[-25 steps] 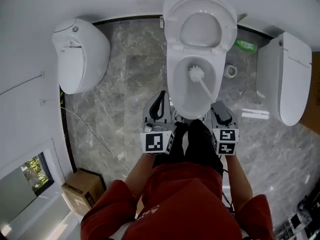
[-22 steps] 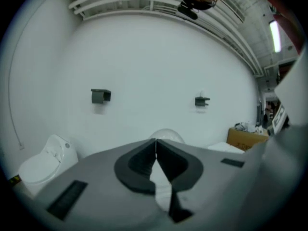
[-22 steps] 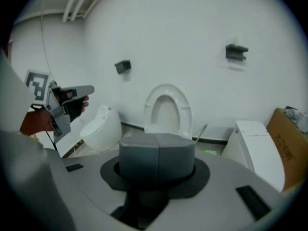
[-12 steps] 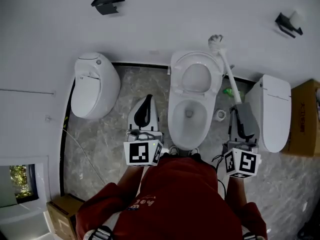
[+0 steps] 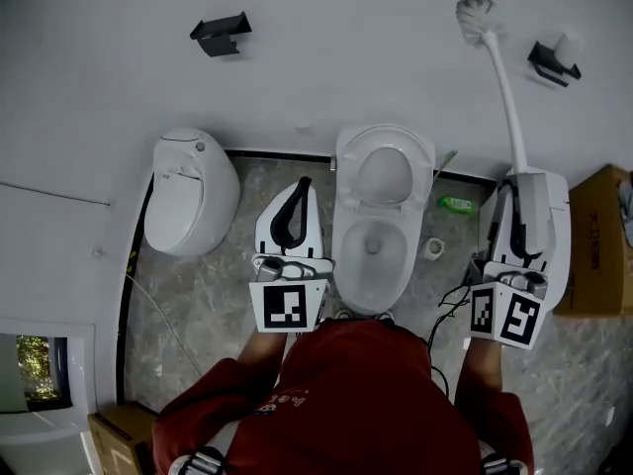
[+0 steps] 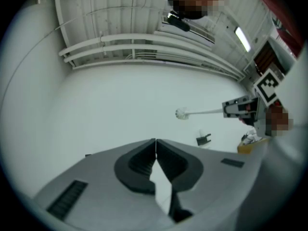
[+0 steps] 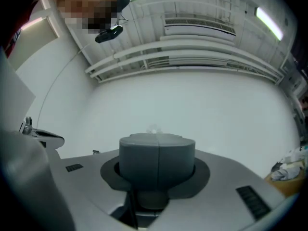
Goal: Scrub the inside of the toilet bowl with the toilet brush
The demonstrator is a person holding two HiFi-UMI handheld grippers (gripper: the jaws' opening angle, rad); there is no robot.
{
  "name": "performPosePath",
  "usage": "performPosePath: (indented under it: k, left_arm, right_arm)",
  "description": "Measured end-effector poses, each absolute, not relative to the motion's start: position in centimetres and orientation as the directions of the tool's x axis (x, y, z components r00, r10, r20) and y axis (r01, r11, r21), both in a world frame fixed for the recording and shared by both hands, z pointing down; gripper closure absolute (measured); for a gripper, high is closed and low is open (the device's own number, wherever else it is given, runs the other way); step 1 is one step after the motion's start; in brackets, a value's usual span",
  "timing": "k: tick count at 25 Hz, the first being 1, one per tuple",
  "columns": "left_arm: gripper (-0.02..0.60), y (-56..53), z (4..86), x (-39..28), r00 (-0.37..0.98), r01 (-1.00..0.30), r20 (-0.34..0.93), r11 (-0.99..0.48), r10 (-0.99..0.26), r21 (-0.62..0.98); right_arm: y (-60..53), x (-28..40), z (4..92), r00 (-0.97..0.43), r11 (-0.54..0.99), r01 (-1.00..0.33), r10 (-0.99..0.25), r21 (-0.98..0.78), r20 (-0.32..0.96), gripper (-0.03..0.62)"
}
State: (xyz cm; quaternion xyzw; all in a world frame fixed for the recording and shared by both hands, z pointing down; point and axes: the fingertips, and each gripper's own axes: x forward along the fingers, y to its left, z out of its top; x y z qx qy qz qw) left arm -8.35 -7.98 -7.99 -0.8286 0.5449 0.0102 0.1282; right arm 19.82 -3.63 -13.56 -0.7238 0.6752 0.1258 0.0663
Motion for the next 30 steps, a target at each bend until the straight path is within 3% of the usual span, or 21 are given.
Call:
performPosePath:
  k: [30]
  left_arm:
    - [0.583,-7.0,-8.3,-5.8,0.412,-0.907,-0.134,-0.390,-0.901,-0.161]
  right_arm:
    - [-4.1,20.6,-11.1,0.038,-0.052,-0.996,-0.983,0.075,-0.182,0.448]
